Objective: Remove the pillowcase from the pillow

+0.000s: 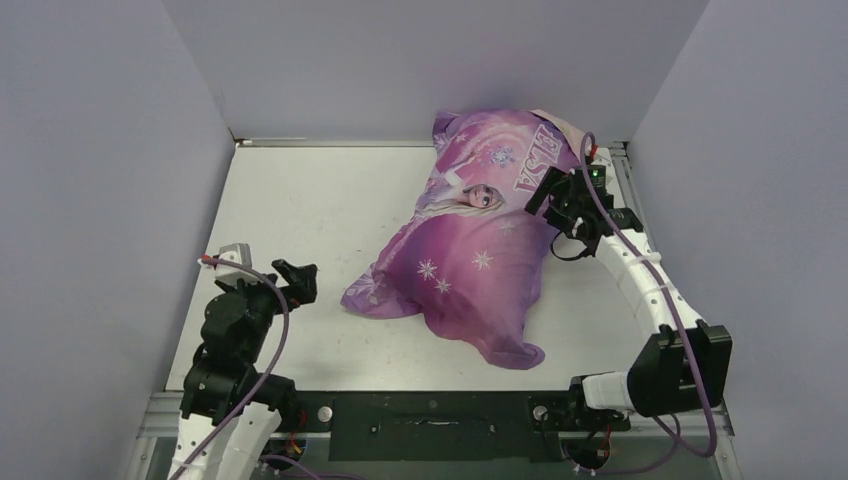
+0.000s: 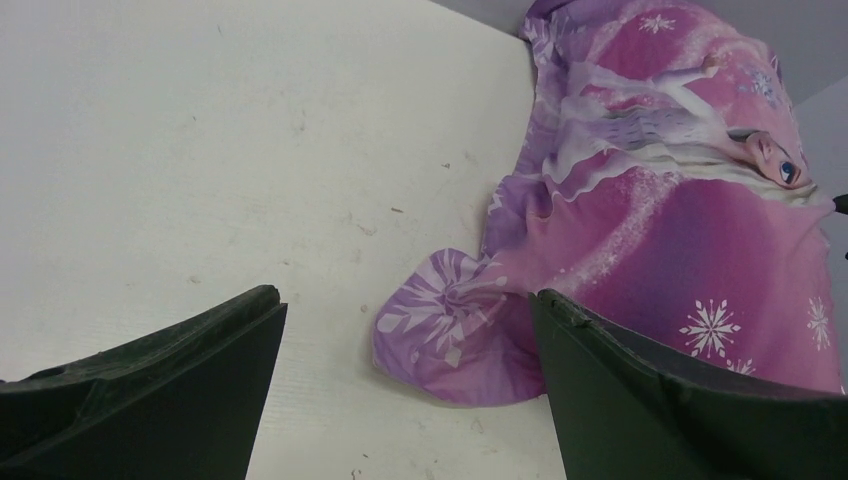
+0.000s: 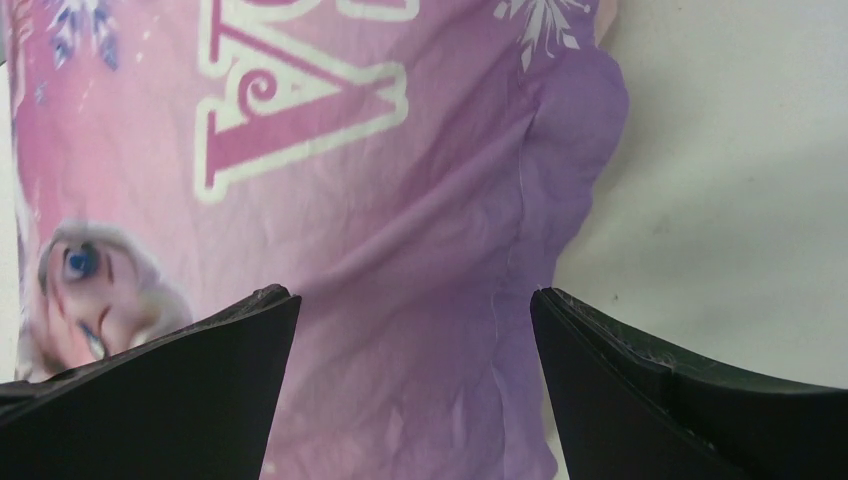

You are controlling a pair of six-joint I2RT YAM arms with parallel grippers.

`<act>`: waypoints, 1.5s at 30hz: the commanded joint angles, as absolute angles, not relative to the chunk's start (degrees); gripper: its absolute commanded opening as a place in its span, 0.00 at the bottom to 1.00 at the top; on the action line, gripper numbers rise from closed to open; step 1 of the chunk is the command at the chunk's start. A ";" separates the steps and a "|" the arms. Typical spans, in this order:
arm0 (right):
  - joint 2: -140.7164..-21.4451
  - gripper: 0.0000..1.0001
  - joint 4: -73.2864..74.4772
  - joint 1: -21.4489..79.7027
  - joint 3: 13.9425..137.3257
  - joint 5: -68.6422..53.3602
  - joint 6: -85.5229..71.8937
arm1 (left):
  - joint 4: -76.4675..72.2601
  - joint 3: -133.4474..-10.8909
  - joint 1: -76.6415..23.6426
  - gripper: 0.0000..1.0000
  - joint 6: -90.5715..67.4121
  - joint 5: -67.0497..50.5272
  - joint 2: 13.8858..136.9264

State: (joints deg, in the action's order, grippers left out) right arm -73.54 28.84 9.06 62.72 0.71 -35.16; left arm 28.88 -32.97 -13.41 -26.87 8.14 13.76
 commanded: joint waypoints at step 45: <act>-81.10 0.90 18.09 17.90 59.87 -29.25 -30.26 | 7.46 -42.33 -36.38 0.97 -41.26 -15.69 62.70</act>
